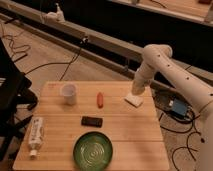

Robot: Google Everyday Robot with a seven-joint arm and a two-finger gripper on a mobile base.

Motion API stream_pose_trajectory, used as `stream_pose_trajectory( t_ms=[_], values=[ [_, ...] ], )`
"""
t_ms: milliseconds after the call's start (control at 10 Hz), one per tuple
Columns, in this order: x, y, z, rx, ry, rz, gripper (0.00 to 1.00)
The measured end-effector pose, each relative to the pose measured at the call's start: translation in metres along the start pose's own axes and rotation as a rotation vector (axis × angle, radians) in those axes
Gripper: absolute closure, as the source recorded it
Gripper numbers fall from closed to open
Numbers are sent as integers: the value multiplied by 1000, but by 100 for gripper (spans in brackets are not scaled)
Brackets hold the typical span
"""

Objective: Move the arm in a circular motion

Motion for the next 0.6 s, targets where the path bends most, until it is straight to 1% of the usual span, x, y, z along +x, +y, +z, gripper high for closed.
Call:
stream_pose_trajectory(
  t_ms=[200, 300, 400, 500, 600],
  values=[
    [-5, 35, 11, -70, -8, -32, 100],
    [-4, 57, 14, -105, -12, -43, 100],
    [1, 68, 15, -120, -14, -43, 100],
    [10, 79, 14, -133, -14, -30, 99],
    [27, 88, 9, -136, -13, 4, 95]
  ],
)
